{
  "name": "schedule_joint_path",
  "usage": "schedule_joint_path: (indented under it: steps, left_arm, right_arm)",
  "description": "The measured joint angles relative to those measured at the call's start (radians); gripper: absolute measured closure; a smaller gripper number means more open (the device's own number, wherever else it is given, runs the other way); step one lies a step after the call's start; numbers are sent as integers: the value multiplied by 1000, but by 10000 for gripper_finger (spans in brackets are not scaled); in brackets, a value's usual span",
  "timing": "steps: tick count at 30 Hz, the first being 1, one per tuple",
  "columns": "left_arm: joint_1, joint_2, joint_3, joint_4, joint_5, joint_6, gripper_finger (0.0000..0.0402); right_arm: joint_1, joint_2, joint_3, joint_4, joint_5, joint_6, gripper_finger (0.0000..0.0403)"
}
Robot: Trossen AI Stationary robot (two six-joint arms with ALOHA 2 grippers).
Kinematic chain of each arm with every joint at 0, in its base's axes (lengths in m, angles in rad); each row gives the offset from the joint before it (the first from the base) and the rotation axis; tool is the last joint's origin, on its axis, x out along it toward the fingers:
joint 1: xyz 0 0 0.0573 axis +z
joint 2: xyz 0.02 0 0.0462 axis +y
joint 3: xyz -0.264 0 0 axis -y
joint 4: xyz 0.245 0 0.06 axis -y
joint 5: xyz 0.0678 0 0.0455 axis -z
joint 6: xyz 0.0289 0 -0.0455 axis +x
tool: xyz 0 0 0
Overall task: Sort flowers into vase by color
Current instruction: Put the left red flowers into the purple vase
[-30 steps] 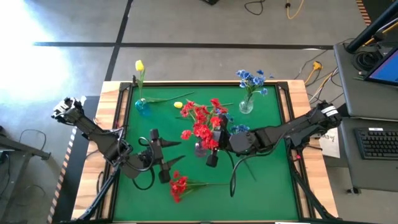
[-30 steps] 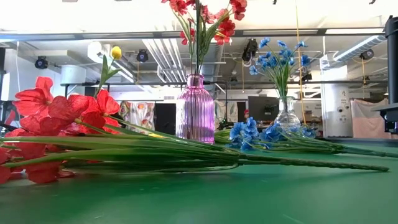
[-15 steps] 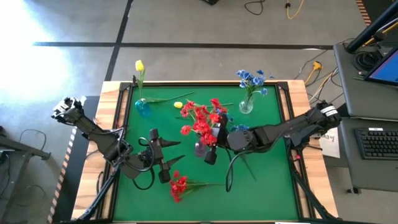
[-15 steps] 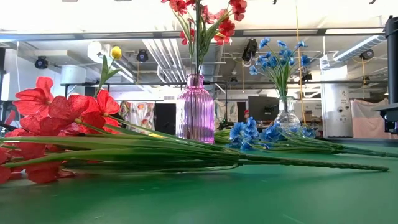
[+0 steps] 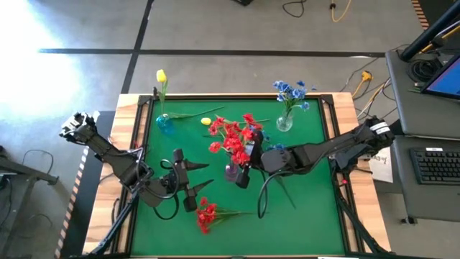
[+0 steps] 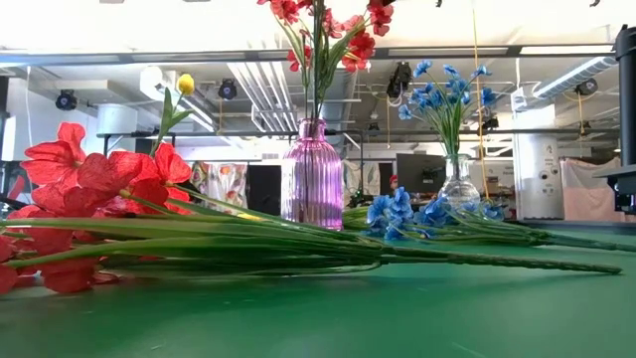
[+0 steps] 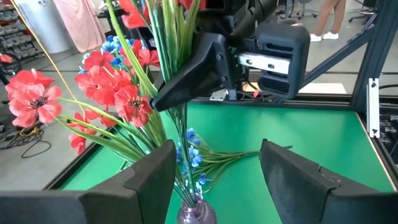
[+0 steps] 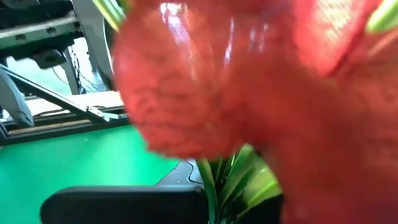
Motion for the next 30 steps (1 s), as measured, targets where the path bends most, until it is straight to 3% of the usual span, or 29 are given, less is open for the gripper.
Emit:
schedule_joint_path:
  steps: [22, 30]
  left_arm:
    - [0, 0, 0, -8, 0, -7, 185]
    - [0, 0, 0, -10, -5, -7, 185]
  right_arm:
    - [-11, 0, -76, 39, 1, 50, 388]
    - [-10, 0, -81, 39, 1, 51, 324]
